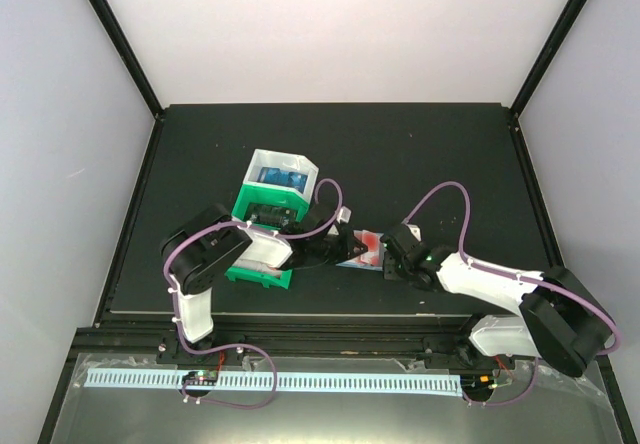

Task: Put the credit cards into the card holder
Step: Insert the credit card into the card holder.

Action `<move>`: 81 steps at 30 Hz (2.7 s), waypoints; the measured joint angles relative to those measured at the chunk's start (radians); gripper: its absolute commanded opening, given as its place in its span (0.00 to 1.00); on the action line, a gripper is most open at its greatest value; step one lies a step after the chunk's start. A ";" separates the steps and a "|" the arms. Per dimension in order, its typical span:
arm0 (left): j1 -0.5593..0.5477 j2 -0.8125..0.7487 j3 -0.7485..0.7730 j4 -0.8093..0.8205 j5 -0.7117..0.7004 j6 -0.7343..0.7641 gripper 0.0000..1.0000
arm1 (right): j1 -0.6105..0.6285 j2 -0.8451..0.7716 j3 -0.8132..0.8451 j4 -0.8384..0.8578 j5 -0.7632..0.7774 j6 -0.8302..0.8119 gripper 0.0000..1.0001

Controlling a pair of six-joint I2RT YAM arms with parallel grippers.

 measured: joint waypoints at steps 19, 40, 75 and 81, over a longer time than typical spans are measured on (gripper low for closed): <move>-0.052 -0.074 0.109 -0.358 -0.121 0.267 0.50 | 0.000 -0.230 -0.026 0.011 0.079 0.044 0.54; -0.089 -0.080 0.202 -0.560 -0.228 0.489 0.49 | -0.007 -0.072 -0.069 0.127 -0.027 0.071 0.54; -0.103 -0.093 0.293 -0.749 -0.302 0.581 0.71 | -0.024 -0.029 -0.070 0.200 -0.090 0.067 0.49; -0.103 -0.033 0.321 -0.748 -0.314 0.587 0.68 | -0.024 -0.018 -0.070 0.208 -0.097 0.067 0.49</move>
